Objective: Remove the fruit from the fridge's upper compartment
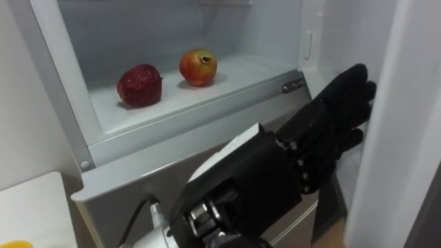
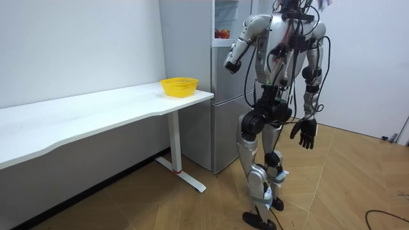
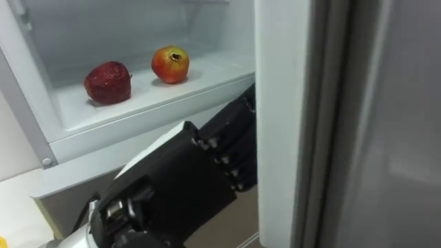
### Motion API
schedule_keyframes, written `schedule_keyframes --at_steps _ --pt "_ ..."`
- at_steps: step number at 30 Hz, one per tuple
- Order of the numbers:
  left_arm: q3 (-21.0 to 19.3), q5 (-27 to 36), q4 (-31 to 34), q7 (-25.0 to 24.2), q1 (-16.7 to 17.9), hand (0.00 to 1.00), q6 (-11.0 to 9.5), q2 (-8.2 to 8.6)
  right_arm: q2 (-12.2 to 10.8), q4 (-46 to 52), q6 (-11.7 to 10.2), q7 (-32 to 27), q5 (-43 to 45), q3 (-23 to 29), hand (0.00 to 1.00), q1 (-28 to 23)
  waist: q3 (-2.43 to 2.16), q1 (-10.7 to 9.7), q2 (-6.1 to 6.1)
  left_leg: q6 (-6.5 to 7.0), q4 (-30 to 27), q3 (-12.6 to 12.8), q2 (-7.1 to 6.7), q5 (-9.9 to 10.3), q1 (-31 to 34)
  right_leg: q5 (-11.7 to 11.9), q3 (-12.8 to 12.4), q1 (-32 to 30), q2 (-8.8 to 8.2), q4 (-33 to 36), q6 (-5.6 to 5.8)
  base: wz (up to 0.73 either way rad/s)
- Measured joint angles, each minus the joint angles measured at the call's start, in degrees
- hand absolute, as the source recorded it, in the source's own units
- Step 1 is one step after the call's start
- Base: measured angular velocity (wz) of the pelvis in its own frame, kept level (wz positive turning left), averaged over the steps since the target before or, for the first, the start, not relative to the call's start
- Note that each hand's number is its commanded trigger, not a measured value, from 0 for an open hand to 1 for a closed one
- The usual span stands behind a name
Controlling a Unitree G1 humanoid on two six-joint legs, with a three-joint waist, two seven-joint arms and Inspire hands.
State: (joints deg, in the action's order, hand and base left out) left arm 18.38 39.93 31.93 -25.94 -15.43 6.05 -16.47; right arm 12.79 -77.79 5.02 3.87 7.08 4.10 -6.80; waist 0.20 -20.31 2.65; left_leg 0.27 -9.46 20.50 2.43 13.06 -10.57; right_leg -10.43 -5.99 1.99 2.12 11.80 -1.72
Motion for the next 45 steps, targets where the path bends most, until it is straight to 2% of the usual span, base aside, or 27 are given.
schedule_keyframes --at_steps 5,9,12,21,24,26,32,40,45 --pt "0.1 0.2 0.0 0.8 -2.3 0.00 0.0 0.10 0.1 0.5 0.0 0.0 -0.2 0.0 0.00 0.0 -0.01 -0.1 0.11 0.00 0.0 0.0 0.01 0.0 -0.1 0.0 -0.3 0.0 0.09 0.0 -0.04 -0.03" --pt "1.1 1.0 0.0 2.0 -2.8 0.00 0.0 0.14 0.5 0.6 0.0 0.0 -1.2 0.0 0.00 0.0 0.03 -0.2 0.32 0.00 -0.1 0.0 0.01 0.0 -0.2 0.0 -0.4 0.0 0.08 0.0 -0.05 0.00" --pt "1.9 1.0 -0.9 2.0 -3.3 0.00 -0.2 0.34 0.5 0.7 0.0 0.2 -0.5 0.1 0.00 0.4 0.07 -1.3 0.27 0.00 0.0 -0.2 0.09 0.0 -0.2 0.1 -0.3 0.2 0.12 0.0 -0.13 0.04" --pt "4.1 0.9 -6.2 1.6 -7.2 0.00 -0.2 2.27 0.7 1.7 0.1 2.5 -0.5 0.1 0.00 0.5 0.33 -3.0 0.48 -0.01 0.0 0.2 -0.02 0.0 0.0 0.2 -0.8 -0.1 0.24 -0.2 -0.08 -0.02" --pt "5.0 0.9 -6.3 1.6 -8.2 0.00 -0.1 2.39 1.3 1.7 0.1 2.7 -0.5 0.1 0.00 0.6 0.56 -3.3 1.32 0.00 0.0 0.8 0.06 0.0 0.1 0.4 -1.1 -0.1 0.35 -0.9 0.02 -0.05" --pt "5.8 0.9 -6.7 1.5 -9.1 0.00 -0.1 2.52 2.0 1.6 0.1 2.7 -0.6 0.1 0.00 0.6 0.52 -3.5 2.17 -0.01 0.0 1.0 0.10 0.0 0.1 0.6 -1.3 0.0 0.37 -1.0 0.03 -0.02" --pt "7.2 0.8 -8.9 1.3 -12.3 0.00 -0.1 2.59 2.1 1.6 0.0 3.2 -0.7 -0.1 0.00 1.2 0.40 -3.6 2.58 -0.08 0.0 1.4 0.60 0.0 0.0 0.9 -1.8 0.1 0.82 -0.9 -0.40 -0.10" --pt "7.3 0.5 -9.6 0.6 -12.5 0.00 0.0 2.66 2.6 1.4 0.1 3.8 -0.8 -0.1 0.00 1.4 0.54 -4.4 3.05 -0.45 0.0 2.5 1.21 0.3 -0.1 1.1 -1.9 0.0 1.44 -1.0 -0.76 -0.02" --pt "7.5 0.5 -10.3 0.5 -12.5 0.00 0.0 3.03 2.8 1.2 0.1 3.8 -1.2 -0.1 0.00 1.6 0.54 -4.5 3.03 -0.45 0.1 2.9 0.86 0.3 -0.1 1.2 -2.1 -0.5 1.47 -1.2 -0.80 -0.01"
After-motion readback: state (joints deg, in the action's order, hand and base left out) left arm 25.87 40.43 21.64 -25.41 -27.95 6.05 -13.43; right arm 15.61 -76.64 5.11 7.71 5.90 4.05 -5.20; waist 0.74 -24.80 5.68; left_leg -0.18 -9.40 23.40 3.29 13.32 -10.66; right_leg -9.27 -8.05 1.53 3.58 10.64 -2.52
